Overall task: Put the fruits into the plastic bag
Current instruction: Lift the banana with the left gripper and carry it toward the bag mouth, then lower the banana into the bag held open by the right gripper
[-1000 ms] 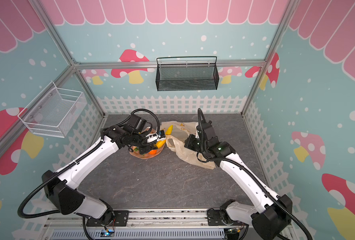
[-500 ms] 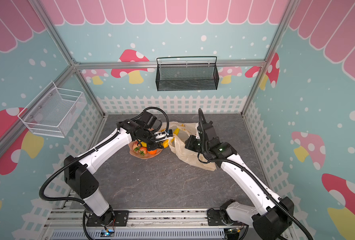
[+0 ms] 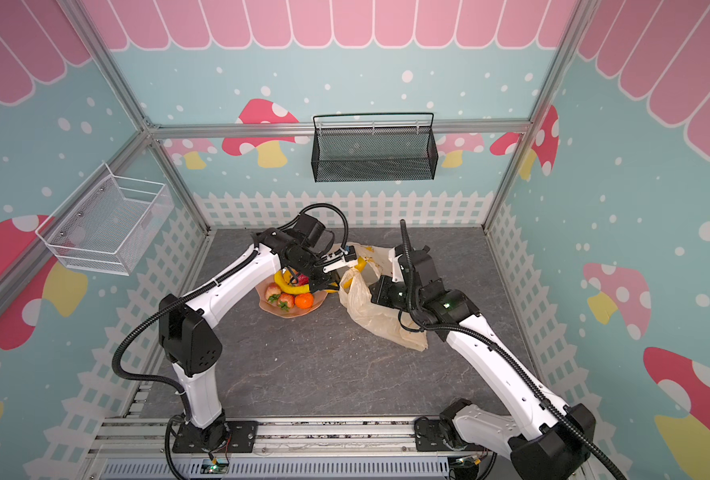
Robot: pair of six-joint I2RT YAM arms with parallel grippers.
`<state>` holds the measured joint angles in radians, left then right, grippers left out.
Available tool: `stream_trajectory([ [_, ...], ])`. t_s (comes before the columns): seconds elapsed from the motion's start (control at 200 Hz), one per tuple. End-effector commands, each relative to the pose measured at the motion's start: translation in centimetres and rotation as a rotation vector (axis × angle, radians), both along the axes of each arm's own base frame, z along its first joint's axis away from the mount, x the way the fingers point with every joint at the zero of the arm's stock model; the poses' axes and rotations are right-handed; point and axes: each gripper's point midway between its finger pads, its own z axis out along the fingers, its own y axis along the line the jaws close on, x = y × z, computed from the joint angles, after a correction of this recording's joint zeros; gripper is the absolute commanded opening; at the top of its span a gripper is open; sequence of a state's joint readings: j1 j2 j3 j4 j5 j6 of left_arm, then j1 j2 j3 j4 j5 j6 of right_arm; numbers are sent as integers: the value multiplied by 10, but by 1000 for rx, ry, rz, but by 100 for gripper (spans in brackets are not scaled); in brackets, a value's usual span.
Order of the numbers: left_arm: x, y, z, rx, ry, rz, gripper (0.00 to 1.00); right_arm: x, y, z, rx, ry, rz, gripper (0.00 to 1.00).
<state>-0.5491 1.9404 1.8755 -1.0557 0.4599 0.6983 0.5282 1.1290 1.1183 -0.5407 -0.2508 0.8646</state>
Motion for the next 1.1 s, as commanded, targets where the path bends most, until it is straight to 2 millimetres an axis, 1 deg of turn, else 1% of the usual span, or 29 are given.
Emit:
stream_trajectory([
  [0.0, -1, -15, 1, -94, 106, 9, 0, -5, 5, 5, 21, -29, 51, 0],
  [0.185, 0, -24, -8, -122, 188, 19, 0, -6, 11, 9, 22, -60, 102, 0],
  [0.275, 5, -27, -10, -120, 212, 50, 0, -7, 13, 10, 13, -72, 130, 0],
  [0.455, 15, -41, -3, -165, 294, 136, 0, -10, 19, 6, 23, -77, 176, 0],
  [0.625, 16, -53, -2, -202, 409, 220, 0, -11, 22, 6, 28, -91, 199, 0],
  [0.73, 12, -61, -4, -220, 491, 251, 0, -11, 24, 6, 34, -108, 216, 0],
  [0.82, -1, -73, -5, -238, 570, 243, 0, -10, 26, 7, 39, -128, 226, 0],
  [0.87, -4, -77, -9, -234, 586, 259, 0, -9, 27, 6, 45, -134, 232, 0],
  [0.936, -3, -78, -13, -242, 597, 296, 0, -9, 30, 5, 52, -139, 244, 0],
  [0.986, -3, -78, -10, -257, 605, 313, 0, -9, 30, 3, 47, -140, 248, 0],
  [1.096, 3, -67, -5, -279, 598, 367, 0, -11, 30, 3, 45, -145, 256, 0],
])
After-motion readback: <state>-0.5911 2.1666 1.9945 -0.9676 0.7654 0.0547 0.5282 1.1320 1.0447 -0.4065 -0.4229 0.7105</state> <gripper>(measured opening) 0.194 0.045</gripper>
